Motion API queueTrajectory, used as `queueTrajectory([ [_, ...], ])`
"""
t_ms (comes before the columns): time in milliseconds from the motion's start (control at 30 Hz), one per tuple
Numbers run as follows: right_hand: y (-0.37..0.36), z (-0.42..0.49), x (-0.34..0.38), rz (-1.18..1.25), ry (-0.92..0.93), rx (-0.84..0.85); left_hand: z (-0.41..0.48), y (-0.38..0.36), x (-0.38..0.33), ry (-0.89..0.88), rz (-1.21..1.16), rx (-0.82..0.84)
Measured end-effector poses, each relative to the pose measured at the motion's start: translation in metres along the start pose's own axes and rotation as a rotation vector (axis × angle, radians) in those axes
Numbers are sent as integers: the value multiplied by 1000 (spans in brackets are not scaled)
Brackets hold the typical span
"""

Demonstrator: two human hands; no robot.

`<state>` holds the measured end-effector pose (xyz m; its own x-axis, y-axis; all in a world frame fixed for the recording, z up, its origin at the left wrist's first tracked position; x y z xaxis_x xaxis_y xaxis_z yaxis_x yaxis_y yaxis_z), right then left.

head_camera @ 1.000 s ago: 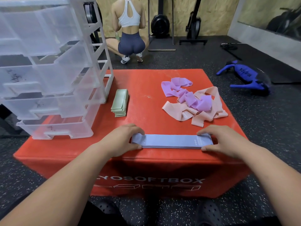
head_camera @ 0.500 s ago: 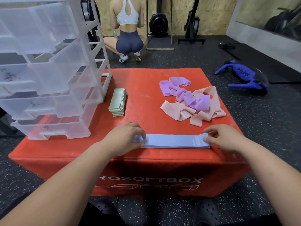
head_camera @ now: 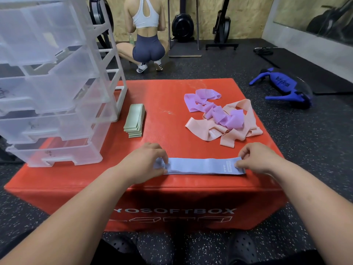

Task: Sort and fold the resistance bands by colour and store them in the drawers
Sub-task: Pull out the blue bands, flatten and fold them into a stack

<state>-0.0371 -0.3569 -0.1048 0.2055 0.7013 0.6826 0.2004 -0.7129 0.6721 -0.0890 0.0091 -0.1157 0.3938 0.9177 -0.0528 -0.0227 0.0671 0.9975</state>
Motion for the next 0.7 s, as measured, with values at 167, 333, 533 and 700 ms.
queueTrajectory([
  [167,10,-20,20,542,-11,118,9,7,-17,-22,-55,-69],
  [333,4,-36,46,688,111,152,28,29,-74,70,-670,-43],
  [533,-16,-46,64,674,248,168,46,26,-103,313,-1125,29],
  [700,-18,-47,67,612,349,268,48,21,-96,418,-1066,-1],
])
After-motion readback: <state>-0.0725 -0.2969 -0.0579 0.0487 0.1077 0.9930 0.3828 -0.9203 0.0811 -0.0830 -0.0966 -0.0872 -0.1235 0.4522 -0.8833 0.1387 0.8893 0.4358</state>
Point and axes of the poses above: each hand's wrist, its own z-axis towards the middle knuckle, its own y-axis out of the back of the hand, x = y × z, the point moved 2 cm from there along z, towards the middle knuckle, and after that the axes turned 15 degrees about z, right-handed, at the moved point
